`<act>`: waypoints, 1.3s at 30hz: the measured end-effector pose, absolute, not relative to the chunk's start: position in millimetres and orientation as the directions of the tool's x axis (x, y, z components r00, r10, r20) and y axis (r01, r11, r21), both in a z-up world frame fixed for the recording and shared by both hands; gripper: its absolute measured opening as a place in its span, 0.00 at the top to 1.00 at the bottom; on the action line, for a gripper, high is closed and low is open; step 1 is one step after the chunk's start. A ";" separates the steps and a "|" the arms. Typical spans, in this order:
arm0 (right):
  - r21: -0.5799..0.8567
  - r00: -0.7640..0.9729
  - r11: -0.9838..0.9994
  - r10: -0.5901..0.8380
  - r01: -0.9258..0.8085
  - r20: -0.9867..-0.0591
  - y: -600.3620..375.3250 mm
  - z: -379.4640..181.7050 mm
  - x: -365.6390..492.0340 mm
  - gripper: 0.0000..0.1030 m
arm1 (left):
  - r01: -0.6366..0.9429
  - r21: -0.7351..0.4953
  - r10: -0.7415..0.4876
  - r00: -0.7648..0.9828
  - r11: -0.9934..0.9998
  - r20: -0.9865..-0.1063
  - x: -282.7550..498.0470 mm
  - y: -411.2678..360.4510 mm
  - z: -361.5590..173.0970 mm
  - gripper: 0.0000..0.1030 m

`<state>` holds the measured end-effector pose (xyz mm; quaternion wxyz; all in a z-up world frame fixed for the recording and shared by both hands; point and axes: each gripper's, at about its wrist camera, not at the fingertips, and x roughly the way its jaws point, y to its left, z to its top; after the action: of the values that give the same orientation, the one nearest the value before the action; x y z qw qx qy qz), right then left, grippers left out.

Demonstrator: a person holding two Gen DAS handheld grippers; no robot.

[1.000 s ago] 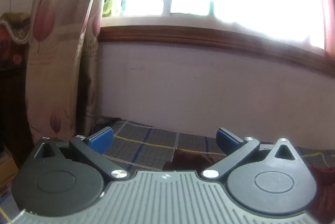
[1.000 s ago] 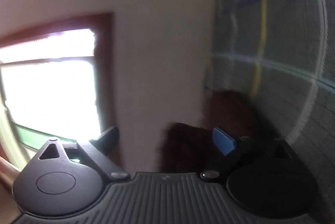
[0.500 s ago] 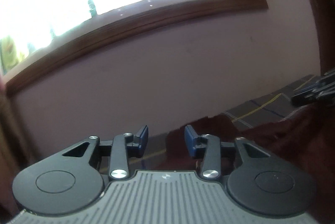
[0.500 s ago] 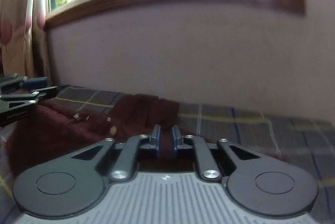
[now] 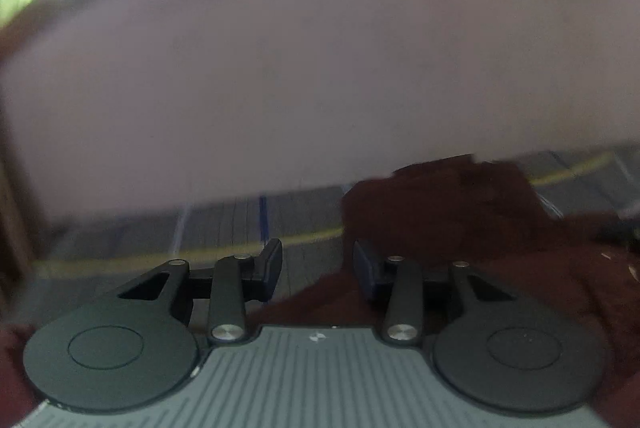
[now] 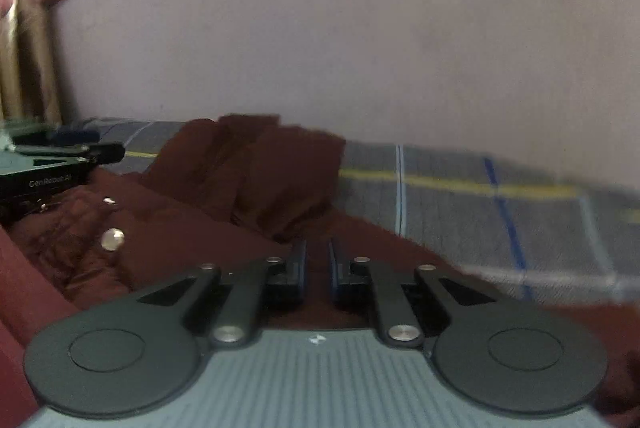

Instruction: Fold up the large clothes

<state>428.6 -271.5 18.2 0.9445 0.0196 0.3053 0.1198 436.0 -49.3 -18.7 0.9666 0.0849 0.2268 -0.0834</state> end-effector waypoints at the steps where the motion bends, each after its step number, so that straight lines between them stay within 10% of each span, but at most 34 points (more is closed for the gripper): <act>1: 0.148 0.785 0.970 0.245 -0.195 -0.570 -278.1 13.1 431.4 0.90 | 0.183 0.067 -0.128 0.865 0.981 -0.486 444.0 -40.4 -24.8 0.57; 30: 0.074 0.776 0.995 0.094 -0.061 -0.623 -369.1 -4.1 441.8 0.93 | 0.006 -0.048 -0.033 0.806 0.999 -0.591 478.9 59.5 -47.4 0.32; 39: -0.204 0.795 0.976 -0.182 0.075 -0.578 -345.3 -6.7 444.4 0.48 | -0.065 0.046 0.079 0.783 0.997 -0.617 485.0 50.1 -51.8 0.29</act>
<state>444.4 -345.3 -6.7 0.9436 -0.0855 0.3126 -0.0680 485.0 50.1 -51.8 0.9442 0.0113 0.3270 0.0382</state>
